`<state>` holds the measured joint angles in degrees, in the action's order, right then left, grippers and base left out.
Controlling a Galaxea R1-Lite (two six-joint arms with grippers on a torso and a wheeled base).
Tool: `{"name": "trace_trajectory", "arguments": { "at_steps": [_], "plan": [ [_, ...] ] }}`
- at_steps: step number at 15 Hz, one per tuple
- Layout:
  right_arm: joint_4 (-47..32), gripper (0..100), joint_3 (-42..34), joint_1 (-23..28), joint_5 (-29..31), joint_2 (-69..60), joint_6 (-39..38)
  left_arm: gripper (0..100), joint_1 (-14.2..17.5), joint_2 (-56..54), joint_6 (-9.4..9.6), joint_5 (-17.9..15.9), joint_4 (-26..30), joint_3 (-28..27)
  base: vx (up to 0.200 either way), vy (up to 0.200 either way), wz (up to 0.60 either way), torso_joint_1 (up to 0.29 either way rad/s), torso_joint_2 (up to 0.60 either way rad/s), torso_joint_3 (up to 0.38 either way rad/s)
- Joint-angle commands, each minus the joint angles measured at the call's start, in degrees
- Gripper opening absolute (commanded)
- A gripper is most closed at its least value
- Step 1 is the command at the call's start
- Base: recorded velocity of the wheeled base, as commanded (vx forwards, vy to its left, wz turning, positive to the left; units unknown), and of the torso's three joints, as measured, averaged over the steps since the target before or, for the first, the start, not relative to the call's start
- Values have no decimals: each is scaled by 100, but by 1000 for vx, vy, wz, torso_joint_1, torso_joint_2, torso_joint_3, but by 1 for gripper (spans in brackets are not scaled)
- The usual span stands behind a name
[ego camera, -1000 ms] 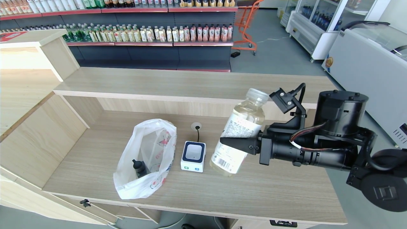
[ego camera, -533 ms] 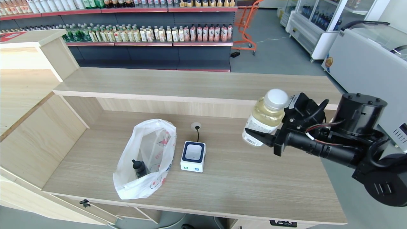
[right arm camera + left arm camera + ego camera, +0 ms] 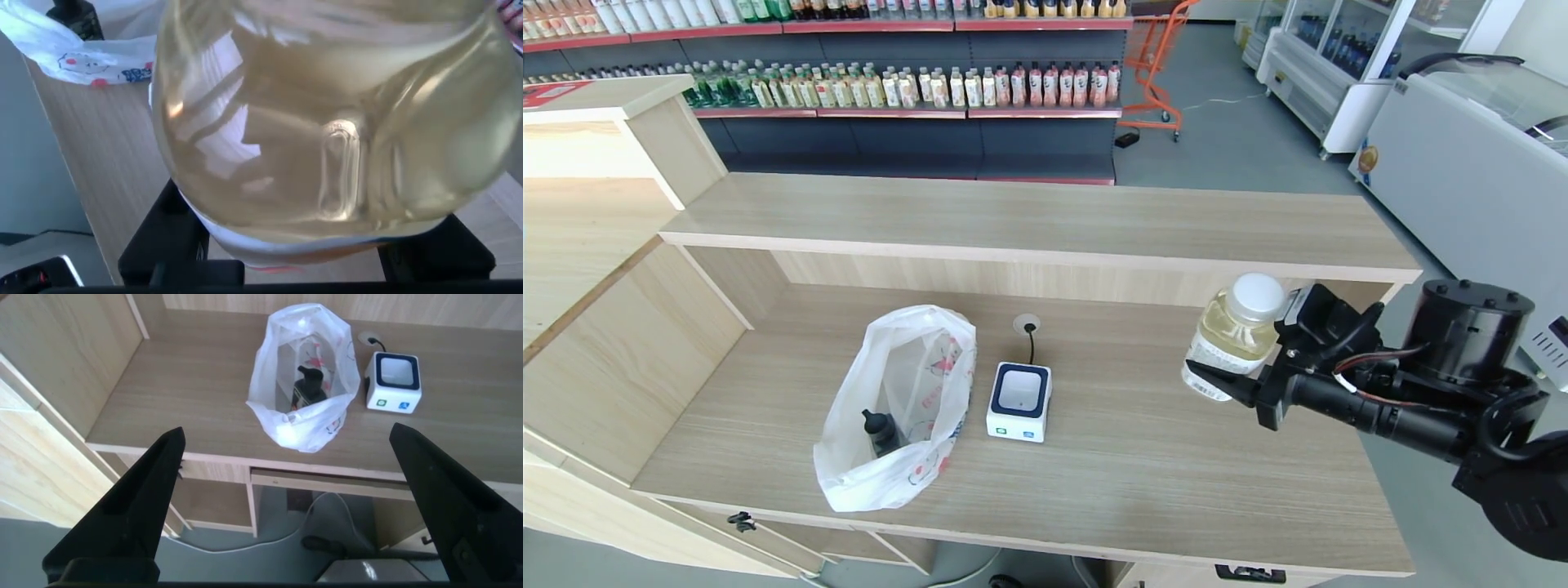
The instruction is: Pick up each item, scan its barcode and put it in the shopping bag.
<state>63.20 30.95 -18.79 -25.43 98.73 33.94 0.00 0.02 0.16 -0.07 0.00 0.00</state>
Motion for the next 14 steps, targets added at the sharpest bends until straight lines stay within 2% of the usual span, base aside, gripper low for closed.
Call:
{"name": "trace_trajectory", "arguments": {
  "at_steps": [1, 5, 13, 14],
  "plan": [
    [0, 0, -54, 15, -6, -56, -63, 100, 0, 6, -7, -1, 0, 0, 0, 200, 0, 2, 7, 2],
    [-18, 0, -195, -20, -15, -188, -907, 100, 0, 6, -16, -1, 0, 0, 0, 200, 0, 2, 4, 4],
    [-35, 0, -230, -29, -32, -188, -994, 100, 0, 6, -7, 7, 0, 0, 0, 200, 0, 1, 4, 0],
    [-35, 0, -230, -29, -32, -196, -1030, 100, 0, 6, -7, 7, 0, 0, 0, 0, 0, 0, 0, 0]
  ]
}}
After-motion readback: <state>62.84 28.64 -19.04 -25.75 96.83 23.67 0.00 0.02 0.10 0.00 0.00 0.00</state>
